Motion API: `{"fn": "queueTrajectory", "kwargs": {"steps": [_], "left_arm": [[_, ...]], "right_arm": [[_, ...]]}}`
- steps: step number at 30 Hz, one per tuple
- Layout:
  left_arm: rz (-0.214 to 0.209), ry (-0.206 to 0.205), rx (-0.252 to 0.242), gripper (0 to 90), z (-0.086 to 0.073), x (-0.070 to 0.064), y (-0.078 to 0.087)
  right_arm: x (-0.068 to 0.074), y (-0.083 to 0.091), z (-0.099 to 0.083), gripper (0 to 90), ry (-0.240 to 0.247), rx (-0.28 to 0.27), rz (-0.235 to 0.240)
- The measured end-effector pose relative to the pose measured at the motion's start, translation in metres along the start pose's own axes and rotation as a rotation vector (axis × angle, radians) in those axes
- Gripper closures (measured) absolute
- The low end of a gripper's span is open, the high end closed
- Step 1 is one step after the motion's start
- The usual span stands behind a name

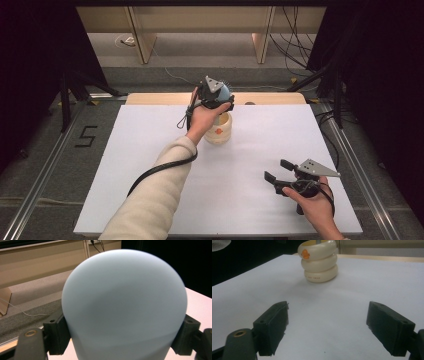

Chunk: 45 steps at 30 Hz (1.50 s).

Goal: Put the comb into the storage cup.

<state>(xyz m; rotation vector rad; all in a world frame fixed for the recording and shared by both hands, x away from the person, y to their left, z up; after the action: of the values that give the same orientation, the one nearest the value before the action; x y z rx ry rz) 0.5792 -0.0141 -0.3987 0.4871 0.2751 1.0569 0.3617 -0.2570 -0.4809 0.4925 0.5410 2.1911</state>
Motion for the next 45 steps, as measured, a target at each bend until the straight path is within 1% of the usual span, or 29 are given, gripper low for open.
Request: {"fn": "queueTrajectory", "kwargs": {"steps": [2, 5, 10, 13, 14, 22, 25, 26, 28, 29, 31, 37, 39, 42, 45], "left_arm": [[0.003, 0.012, 0.004, 19.2, 0.001, 0.001, -0.001], [0.006, 0.016, 0.007, 19.1, 0.002, 0.002, -0.002], [0.032, 0.055, 0.019, 18.7, 0.003, 0.006, -0.006], [0.036, 0.067, 0.028, 18.6, 0.005, 0.008, -0.007], [0.044, 0.073, 0.031, 18.5, 0.005, 0.009, -0.008], [0.051, 0.108, 0.038, 18.3, 0.007, 0.012, -0.013], [0.053, 0.106, 0.042, 18.1, 0.007, 0.013, -0.014], [0.043, 0.11, 0.043, 18.1, 0.007, 0.013, -0.015], [0.043, 0.117, 0.055, 18.0, 0.006, 0.013, -0.016], [0.047, 0.12, 0.053, 17.8, 0.005, 0.013, -0.016], [0.041, 0.125, 0.057, 17.6, 0.004, 0.014, -0.018], [0.043, 0.123, 0.066, 17.3, 0.001, 0.014, -0.021], [0.042, 0.122, 0.069, 17.0, 0.001, 0.014, -0.021], [0.038, 0.098, 0.08, 16.1, -0.001, 0.014, -0.022], [0.035, 0.094, 0.081, 14.4, -0.002, 0.015, -0.022]], "right_arm": [[0.0, 0.0, 0.0, 18.7, -0.001, 0.003, 0.0], [0.0, 0.0, 0.0, 18.7, 0.001, 0.004, 0.0], [0.0, 0.0, 0.0, 18.7, 0.0, 0.005, 0.0], [0.0, 0.0, 0.0, 18.7, 0.0, 0.005, 0.001], [0.0, 0.0, 0.0, 18.7, 0.0, 0.005, 0.001], [0.0, 0.0, -0.001, 18.7, 0.003, 0.004, 0.002], [0.0, 0.0, -0.001, 18.7, 0.003, 0.003, 0.003], [0.0, 0.0, -0.001, 18.7, 0.003, 0.003, 0.003], [-0.001, 0.0, -0.001, 18.7, 0.001, 0.006, 0.003], [-0.001, 0.0, -0.001, 18.7, 0.001, 0.006, 0.003], [-0.001, 0.0, -0.001, 18.7, 0.0, 0.007, 0.004], [-0.002, 0.0, -0.001, 18.7, 0.0, 0.005, 0.003], [-0.002, 0.0, -0.001, 18.7, 0.0, 0.006, 0.002], [-0.002, 0.0, -0.001, 18.7, -0.002, 0.009, 0.004], [-0.002, -0.001, -0.001, 18.7, -0.004, 0.006, 0.003]]}}
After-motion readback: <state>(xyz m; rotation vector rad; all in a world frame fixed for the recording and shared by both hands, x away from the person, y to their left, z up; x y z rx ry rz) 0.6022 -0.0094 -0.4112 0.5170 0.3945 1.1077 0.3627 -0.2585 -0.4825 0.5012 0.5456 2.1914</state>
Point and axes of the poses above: each handheld gripper's, and its own axes: y roughly backward along the jaws, z roughly out of its top, x roughly to its left, the point moved 4 cm from there along -y, roughly forward along the jaws, and after that the axes turned 10 degrees about x, right-handed, at the moved point
